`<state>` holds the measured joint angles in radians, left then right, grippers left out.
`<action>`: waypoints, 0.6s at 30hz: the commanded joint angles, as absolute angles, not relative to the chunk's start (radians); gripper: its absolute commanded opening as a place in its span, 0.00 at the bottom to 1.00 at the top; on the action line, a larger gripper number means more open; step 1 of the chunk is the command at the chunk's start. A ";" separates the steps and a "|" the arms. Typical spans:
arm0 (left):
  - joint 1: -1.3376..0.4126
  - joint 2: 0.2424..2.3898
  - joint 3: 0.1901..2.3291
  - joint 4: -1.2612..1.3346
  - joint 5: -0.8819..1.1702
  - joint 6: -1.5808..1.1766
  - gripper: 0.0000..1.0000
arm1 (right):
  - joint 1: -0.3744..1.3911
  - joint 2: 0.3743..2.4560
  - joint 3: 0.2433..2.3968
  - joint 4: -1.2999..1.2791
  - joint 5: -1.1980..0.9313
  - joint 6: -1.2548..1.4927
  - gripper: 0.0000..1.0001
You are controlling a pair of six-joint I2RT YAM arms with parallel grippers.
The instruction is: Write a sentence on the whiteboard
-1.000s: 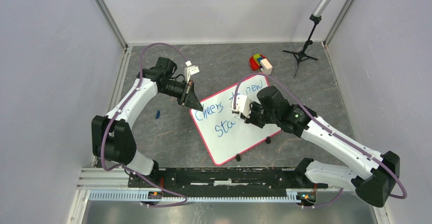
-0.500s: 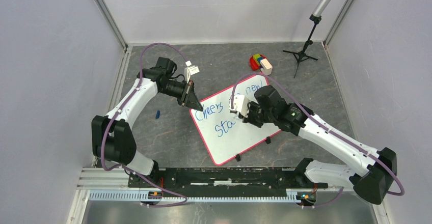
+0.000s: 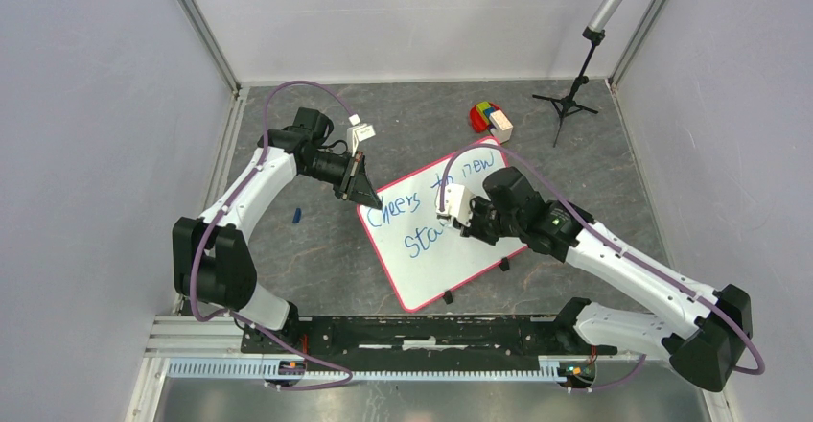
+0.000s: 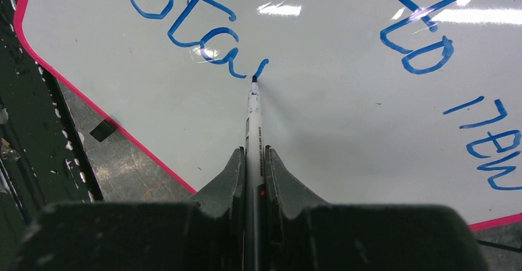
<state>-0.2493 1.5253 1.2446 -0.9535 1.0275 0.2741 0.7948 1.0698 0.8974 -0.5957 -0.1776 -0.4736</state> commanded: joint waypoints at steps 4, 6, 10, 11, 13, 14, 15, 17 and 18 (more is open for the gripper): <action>-0.256 1.535 1.277 -0.935 0.985 0.309 0.02 | 0.784 1.065 0.864 -0.636 -0.193 -0.483 0.00; -0.256 1.533 1.275 -0.934 0.985 0.310 0.02 | 0.786 1.065 0.867 -0.641 -0.206 -0.485 0.00; -0.256 1.533 1.277 -0.934 0.985 0.310 0.02 | 0.787 1.066 0.883 -0.631 -0.212 -0.480 0.00; -0.256 1.533 1.276 -0.934 0.985 0.310 0.02 | 0.786 1.064 0.887 -0.621 -0.208 -0.474 0.00; -0.256 1.535 1.276 -0.934 0.985 0.310 0.02 | 0.786 1.067 0.902 -0.610 -0.193 -0.463 0.00; -0.256 1.534 1.276 -0.935 0.985 0.309 0.02 | 0.784 1.071 0.910 -0.606 -0.187 -0.457 0.00; -0.256 1.533 1.275 -0.935 0.985 0.310 0.02 | 0.784 1.074 0.919 -0.603 -0.182 -0.454 0.00; -0.256 1.531 1.274 -0.934 0.985 0.309 0.02 | 0.783 1.078 0.930 -0.594 -0.177 -0.450 0.00; -0.256 1.529 1.273 -0.934 0.983 0.310 0.02 | 0.784 1.080 0.936 -0.591 -0.176 -0.448 0.00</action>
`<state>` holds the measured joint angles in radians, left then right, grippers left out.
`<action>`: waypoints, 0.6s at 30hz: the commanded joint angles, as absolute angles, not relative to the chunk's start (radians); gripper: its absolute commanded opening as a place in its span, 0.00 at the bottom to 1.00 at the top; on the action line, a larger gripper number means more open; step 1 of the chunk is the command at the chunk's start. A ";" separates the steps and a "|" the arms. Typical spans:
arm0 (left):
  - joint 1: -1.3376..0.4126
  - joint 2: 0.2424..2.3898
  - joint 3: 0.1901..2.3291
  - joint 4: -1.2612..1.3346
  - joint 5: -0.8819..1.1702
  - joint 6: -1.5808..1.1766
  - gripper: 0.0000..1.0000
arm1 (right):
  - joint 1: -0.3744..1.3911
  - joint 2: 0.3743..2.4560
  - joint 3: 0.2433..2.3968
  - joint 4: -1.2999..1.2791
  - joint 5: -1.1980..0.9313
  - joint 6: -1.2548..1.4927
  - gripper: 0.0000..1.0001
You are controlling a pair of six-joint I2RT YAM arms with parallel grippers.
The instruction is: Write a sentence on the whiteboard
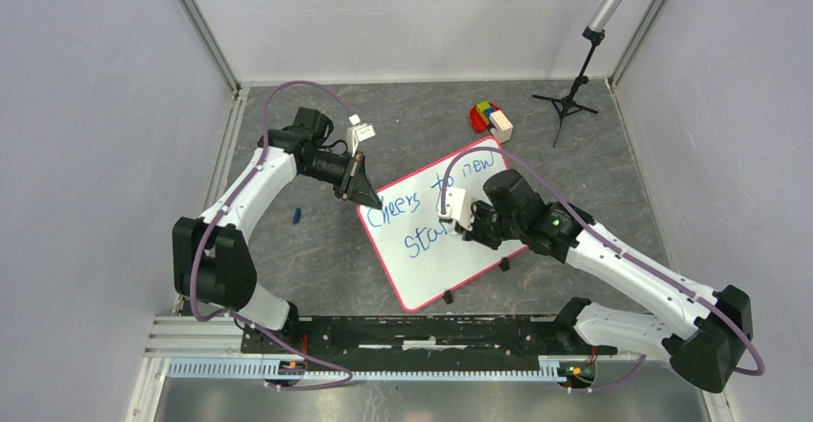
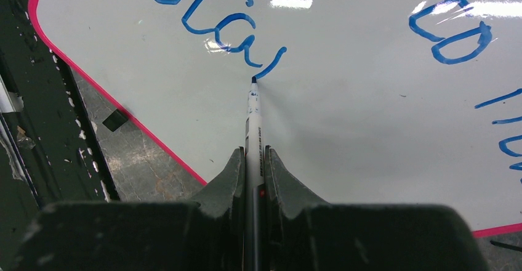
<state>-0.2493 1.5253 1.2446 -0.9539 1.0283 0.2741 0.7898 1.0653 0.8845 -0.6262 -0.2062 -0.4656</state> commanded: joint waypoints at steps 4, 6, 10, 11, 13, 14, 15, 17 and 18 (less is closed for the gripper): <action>-0.256 1.528 1.272 -0.934 0.983 0.310 0.02 | 0.777 1.091 0.953 -0.588 -0.169 -0.448 0.00; -0.256 1.529 1.272 -0.934 0.983 0.311 0.02 | 0.775 1.096 0.960 -0.586 -0.163 -0.446 0.00; -0.256 1.529 1.272 -0.934 0.983 0.311 0.02 | 0.770 1.101 0.968 -0.583 -0.155 -0.448 0.00; -0.256 1.528 1.271 -0.934 0.983 0.311 0.03 | 0.769 1.101 0.969 -0.583 -0.149 -0.449 0.00; -0.256 1.529 1.272 -0.935 0.983 0.311 0.02 | 0.762 1.101 0.971 -0.583 -0.139 -0.453 0.00; -0.256 1.531 1.272 -0.934 0.982 0.312 0.02 | 0.758 1.101 0.974 -0.583 -0.138 -0.455 0.00; -0.256 1.532 1.272 -0.934 0.982 0.312 0.02 | 0.754 1.100 0.974 -0.583 -0.139 -0.456 0.00; -0.256 1.533 1.272 -0.934 0.983 0.311 0.02 | 0.748 1.099 0.976 -0.585 -0.137 -0.458 0.00; -0.256 1.533 1.273 -0.934 0.983 0.311 0.02 | 0.746 1.098 0.977 -0.585 -0.137 -0.460 0.00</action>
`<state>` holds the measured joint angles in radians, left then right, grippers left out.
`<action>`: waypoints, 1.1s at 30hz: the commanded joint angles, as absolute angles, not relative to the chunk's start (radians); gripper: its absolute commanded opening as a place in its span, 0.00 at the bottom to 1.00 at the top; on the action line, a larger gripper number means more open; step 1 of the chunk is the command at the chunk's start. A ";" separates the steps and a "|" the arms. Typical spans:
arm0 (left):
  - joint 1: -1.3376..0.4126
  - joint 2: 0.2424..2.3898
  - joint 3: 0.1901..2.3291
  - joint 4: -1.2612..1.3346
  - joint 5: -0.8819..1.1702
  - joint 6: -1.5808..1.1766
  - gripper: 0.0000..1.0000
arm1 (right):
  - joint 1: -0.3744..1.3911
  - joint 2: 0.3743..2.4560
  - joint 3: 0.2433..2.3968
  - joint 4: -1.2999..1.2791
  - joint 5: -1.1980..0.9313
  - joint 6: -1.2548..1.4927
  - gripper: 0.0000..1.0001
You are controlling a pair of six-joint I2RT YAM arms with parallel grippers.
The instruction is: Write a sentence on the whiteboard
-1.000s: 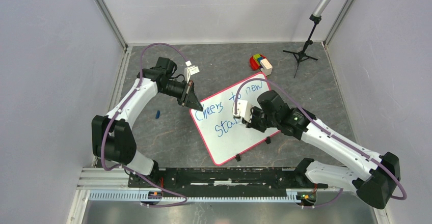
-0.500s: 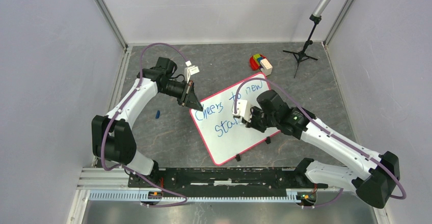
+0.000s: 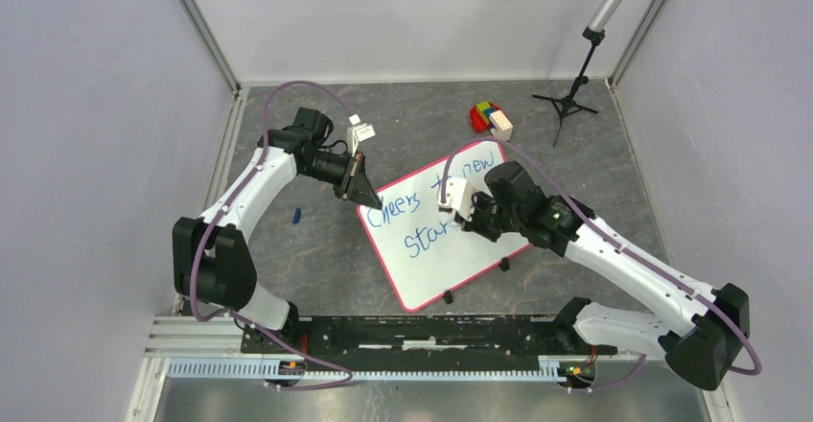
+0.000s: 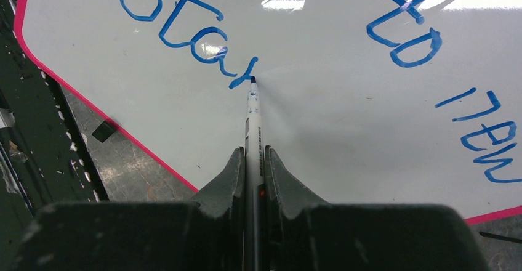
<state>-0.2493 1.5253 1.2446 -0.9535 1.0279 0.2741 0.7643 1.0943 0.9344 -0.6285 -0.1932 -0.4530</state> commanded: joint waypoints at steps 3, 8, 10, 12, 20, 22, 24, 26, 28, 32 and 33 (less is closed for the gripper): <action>-0.256 1.533 1.273 -0.934 0.983 0.311 0.02 | 0.740 1.094 0.977 -0.593 -0.142 -0.463 0.00; -0.256 1.535 1.275 -0.934 0.984 0.309 0.02 | 0.739 1.079 0.981 -0.615 -0.196 -0.474 0.00; -0.256 1.536 1.277 -0.935 0.986 0.309 0.02 | 0.739 1.066 0.988 -0.626 -0.224 -0.482 0.00; -0.256 1.538 1.277 -0.934 0.988 0.309 0.02 | 0.740 1.054 0.993 -0.634 -0.233 -0.483 0.00; -0.256 1.538 1.278 -0.934 0.990 0.310 0.02 | 0.739 1.072 0.987 -0.632 -0.171 -0.479 0.00; -0.256 1.534 1.277 -0.934 0.989 0.310 0.02 | 0.739 1.078 0.983 -0.623 -0.173 -0.476 0.00; -0.256 1.532 1.275 -0.934 0.988 0.310 0.02 | 0.739 1.087 0.983 -0.614 -0.172 -0.474 0.00; -0.256 1.527 1.272 -0.934 0.987 0.310 0.02 | 0.739 1.094 0.984 -0.607 -0.171 -0.474 0.00; -0.256 1.525 1.270 -0.935 0.986 0.309 0.02 | 0.738 1.098 0.984 -0.602 -0.177 -0.476 0.00; -0.256 1.526 1.270 -0.934 0.983 0.309 0.03 | 0.738 1.101 0.973 -0.605 -0.159 -0.482 0.00; -0.256 1.527 1.271 -0.934 0.983 0.309 0.02 | 0.737 1.097 0.971 -0.608 -0.151 -0.485 0.00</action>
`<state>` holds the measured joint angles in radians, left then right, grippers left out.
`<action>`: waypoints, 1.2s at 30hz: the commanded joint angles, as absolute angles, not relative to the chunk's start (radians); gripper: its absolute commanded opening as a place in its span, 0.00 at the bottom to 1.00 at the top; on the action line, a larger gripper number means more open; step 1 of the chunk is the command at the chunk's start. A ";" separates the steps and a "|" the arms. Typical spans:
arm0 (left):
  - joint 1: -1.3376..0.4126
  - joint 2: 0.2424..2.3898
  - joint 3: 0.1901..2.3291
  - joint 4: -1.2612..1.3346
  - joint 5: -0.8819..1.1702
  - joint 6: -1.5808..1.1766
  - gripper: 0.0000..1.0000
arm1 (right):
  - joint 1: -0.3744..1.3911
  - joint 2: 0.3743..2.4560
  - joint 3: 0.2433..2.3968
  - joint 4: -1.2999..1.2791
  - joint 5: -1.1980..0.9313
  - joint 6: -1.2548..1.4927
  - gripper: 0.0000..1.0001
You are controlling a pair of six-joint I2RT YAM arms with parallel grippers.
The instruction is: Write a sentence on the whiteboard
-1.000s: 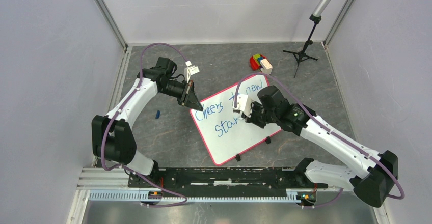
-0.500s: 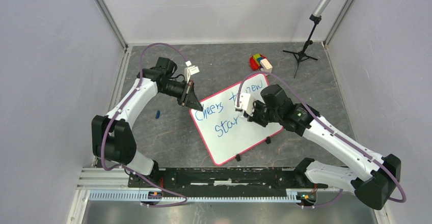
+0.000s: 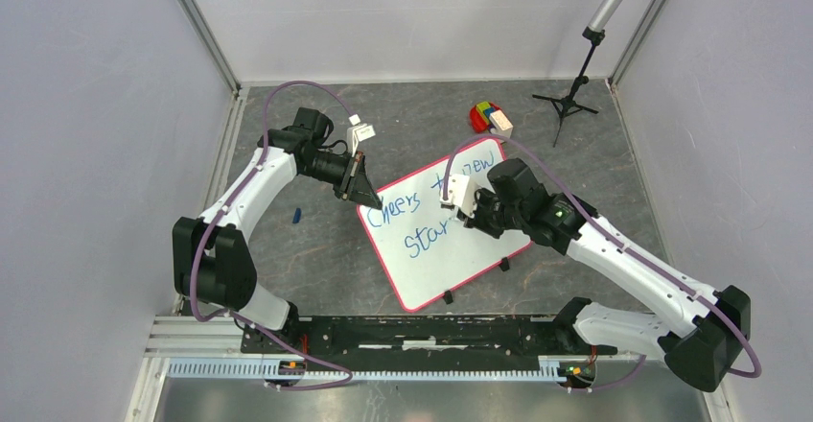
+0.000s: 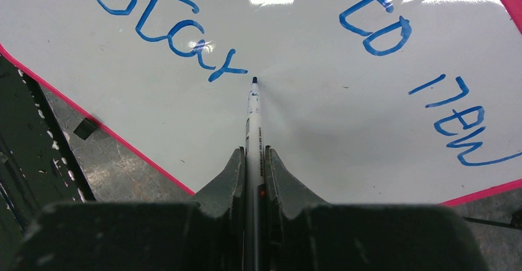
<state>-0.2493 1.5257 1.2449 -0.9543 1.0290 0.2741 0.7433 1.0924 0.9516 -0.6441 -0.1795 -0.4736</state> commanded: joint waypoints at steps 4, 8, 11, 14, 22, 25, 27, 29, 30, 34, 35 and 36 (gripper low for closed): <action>-0.256 1.532 1.276 -0.935 0.986 0.308 0.02 | 0.720 1.081 0.965 -0.625 -0.125 -0.504 0.00; -0.256 1.537 1.278 -0.935 0.988 0.308 0.02 | 0.706 1.076 0.966 -0.640 -0.116 -0.516 0.00; -0.256 1.534 1.278 -0.934 0.986 0.308 0.02 | 0.700 1.080 0.972 -0.648 -0.112 -0.521 0.00; -0.256 1.533 1.278 -0.934 0.986 0.308 0.02 | 0.699 1.084 0.985 -0.650 -0.118 -0.522 0.00; -0.258 1.529 1.283 -0.934 0.989 0.303 0.02 | 0.699 1.075 1.037 -0.657 -0.209 -0.531 0.00; -0.258 1.532 1.284 -0.934 0.994 0.305 0.02 | 0.699 1.082 1.044 -0.647 -0.213 -0.528 0.00; -0.258 1.533 1.284 -0.935 0.994 0.306 0.02 | 0.700 1.090 1.045 -0.636 -0.213 -0.528 0.00; -0.258 1.531 1.282 -0.934 0.994 0.307 0.02 | 0.699 1.097 1.051 -0.631 -0.214 -0.528 0.00; -0.258 1.534 1.283 -0.934 0.994 0.306 0.02 | 0.700 1.103 1.052 -0.628 -0.211 -0.528 0.00; -0.258 1.529 1.278 -0.934 0.991 0.308 0.02 | 0.699 1.116 1.042 -0.612 -0.197 -0.528 0.00; -0.258 1.528 1.277 -0.934 0.990 0.307 0.02 | 0.700 1.117 1.038 -0.611 -0.197 -0.530 0.00; -0.258 1.526 1.276 -0.934 0.989 0.308 0.02 | 0.700 1.118 1.030 -0.610 -0.195 -0.532 0.00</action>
